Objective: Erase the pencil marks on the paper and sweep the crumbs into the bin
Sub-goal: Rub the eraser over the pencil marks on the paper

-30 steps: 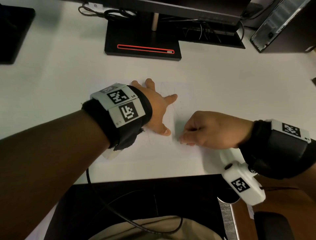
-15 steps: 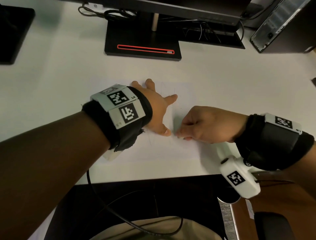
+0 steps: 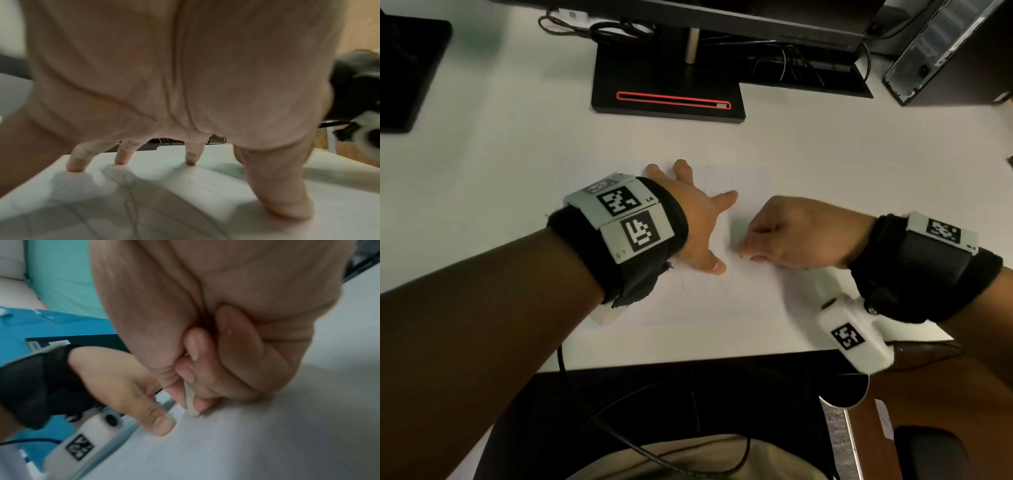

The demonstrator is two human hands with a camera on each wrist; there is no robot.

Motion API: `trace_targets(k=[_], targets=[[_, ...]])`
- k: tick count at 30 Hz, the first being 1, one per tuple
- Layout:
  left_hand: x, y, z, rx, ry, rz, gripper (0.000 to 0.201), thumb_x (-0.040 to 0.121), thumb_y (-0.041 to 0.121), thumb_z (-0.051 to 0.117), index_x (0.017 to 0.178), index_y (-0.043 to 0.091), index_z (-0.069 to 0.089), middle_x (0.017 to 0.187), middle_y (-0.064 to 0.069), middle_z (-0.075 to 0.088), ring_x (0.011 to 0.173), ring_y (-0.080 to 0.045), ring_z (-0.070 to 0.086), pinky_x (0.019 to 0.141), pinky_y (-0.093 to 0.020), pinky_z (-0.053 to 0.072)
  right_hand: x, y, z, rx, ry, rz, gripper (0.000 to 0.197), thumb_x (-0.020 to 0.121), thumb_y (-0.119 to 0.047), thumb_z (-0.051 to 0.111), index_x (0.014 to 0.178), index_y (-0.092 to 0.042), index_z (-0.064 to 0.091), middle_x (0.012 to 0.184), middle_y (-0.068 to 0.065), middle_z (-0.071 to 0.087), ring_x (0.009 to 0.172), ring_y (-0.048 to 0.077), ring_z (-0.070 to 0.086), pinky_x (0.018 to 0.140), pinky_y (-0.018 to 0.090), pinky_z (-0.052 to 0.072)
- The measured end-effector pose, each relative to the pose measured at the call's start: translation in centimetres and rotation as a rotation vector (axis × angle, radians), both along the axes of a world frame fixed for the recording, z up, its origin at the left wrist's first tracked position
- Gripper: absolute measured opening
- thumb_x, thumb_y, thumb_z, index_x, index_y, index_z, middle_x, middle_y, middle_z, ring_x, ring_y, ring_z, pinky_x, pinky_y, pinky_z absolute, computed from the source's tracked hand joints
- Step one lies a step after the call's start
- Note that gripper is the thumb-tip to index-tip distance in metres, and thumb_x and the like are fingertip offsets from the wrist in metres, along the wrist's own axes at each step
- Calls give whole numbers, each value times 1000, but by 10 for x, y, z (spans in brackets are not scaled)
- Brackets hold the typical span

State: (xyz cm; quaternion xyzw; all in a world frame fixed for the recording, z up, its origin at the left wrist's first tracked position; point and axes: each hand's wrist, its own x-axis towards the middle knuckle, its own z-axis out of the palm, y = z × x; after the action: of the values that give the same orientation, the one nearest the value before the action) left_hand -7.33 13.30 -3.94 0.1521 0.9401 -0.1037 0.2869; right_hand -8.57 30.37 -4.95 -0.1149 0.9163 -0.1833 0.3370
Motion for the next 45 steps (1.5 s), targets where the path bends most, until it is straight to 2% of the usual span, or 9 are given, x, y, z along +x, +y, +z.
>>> trace_targets(k=[2,6,10,27,31,34,37,41,45], targets=[[-1,0,0,-5,0,-2,100,85,73,51,153,42,-15,160,-29,-5,144,-47,8,108,-53,26,2,-4,1,3,-22,-2,39,98,-31,63,64,-10,63,41,-15,51,40,12,39,46,24,37],[0,0,0,-5,-2,4,101,85,74,52,153,43,-16,160,-28,-9,144,-49,8,111,-53,24,-10,2,6,10,62,-59,40,95,-31,65,63,-7,64,48,-1,50,42,18,39,43,23,37],[-1,0,1,5,-13,2,99,86,73,50,153,42,-17,160,-27,-4,146,-45,3,110,-52,24,1,-7,0,-8,-38,0,39,97,-30,64,66,-5,63,39,-12,47,40,15,36,42,22,34],[-4,-1,-3,21,-16,37,102,82,75,54,153,45,-13,158,-26,-9,139,-51,16,106,-54,29,-13,-8,1,-32,-20,-69,40,98,-26,64,62,-8,62,37,-15,49,38,13,37,44,23,34],[-4,-1,-4,7,-13,31,109,81,76,54,154,37,-17,158,-27,-6,138,-51,19,106,-54,30,-17,-5,1,-29,28,-62,43,96,-29,64,59,-7,60,44,-5,47,42,18,39,43,23,36],[-6,-2,-4,-6,-19,49,119,78,78,56,153,29,-23,158,-27,-7,138,-52,19,106,-53,31,-11,-11,-3,-21,-26,-16,40,97,-31,64,70,-1,66,41,-10,49,45,18,39,45,23,37],[-4,-2,-1,-5,-32,62,122,78,77,57,153,24,-23,159,-26,-14,142,-52,13,110,-55,27,-23,-5,0,-29,29,-103,40,95,-29,66,62,-8,64,40,-7,49,41,18,40,43,23,37],[-1,-3,2,-5,-34,67,121,81,76,55,155,16,-19,160,-25,-16,145,-49,9,114,-54,20,-18,-12,-2,-16,-18,-51,40,98,-28,63,73,3,64,39,-11,51,43,19,39,41,20,35],[1,-2,5,-22,-32,45,117,84,75,50,155,9,-16,160,-25,-15,147,-46,1,115,-55,16,-29,-7,-1,-32,53,-129,38,94,-28,66,61,-7,64,42,-5,48,43,20,42,43,23,37]])
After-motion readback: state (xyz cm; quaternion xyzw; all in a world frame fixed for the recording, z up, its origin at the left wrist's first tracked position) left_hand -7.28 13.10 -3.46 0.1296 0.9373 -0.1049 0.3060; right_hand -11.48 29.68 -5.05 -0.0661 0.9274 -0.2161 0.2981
